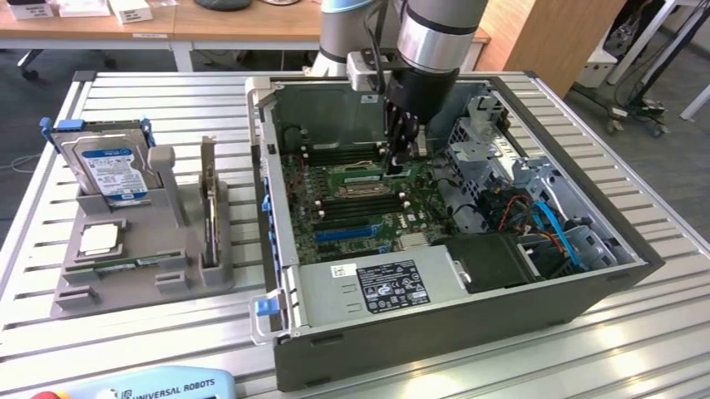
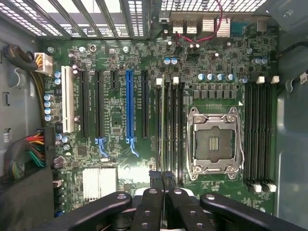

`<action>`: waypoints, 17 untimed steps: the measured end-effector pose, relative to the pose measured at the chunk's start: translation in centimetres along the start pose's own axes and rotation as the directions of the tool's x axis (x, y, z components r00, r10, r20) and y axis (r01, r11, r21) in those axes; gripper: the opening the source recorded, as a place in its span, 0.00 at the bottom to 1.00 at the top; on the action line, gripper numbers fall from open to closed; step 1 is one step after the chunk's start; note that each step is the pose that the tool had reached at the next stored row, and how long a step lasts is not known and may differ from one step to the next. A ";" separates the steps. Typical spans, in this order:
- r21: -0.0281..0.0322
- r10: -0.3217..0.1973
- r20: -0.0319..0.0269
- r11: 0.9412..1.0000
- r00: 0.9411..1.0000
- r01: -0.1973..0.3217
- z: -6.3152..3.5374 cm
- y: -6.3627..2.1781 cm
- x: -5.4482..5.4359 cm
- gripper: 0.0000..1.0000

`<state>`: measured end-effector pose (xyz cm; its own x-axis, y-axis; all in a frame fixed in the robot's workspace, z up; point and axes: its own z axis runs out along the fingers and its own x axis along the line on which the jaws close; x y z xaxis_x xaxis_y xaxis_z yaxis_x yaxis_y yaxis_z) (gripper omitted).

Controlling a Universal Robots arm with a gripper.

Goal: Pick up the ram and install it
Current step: 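Insert the ram into the slot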

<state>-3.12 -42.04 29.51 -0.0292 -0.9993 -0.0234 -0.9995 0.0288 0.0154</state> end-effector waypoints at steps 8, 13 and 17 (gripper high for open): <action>0.000 0.000 0.000 1.000 1.000 0.000 0.99 -0.01 0.0 0.11; 0.000 0.000 0.000 1.000 1.000 0.000 1.70 -0.03 0.0 0.11; 0.001 0.000 0.000 1.000 1.000 0.000 2.26 -0.03 0.1 0.11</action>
<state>-3.12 -42.04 27.24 -0.0292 -0.9993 -0.0235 -0.9995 0.0288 0.0147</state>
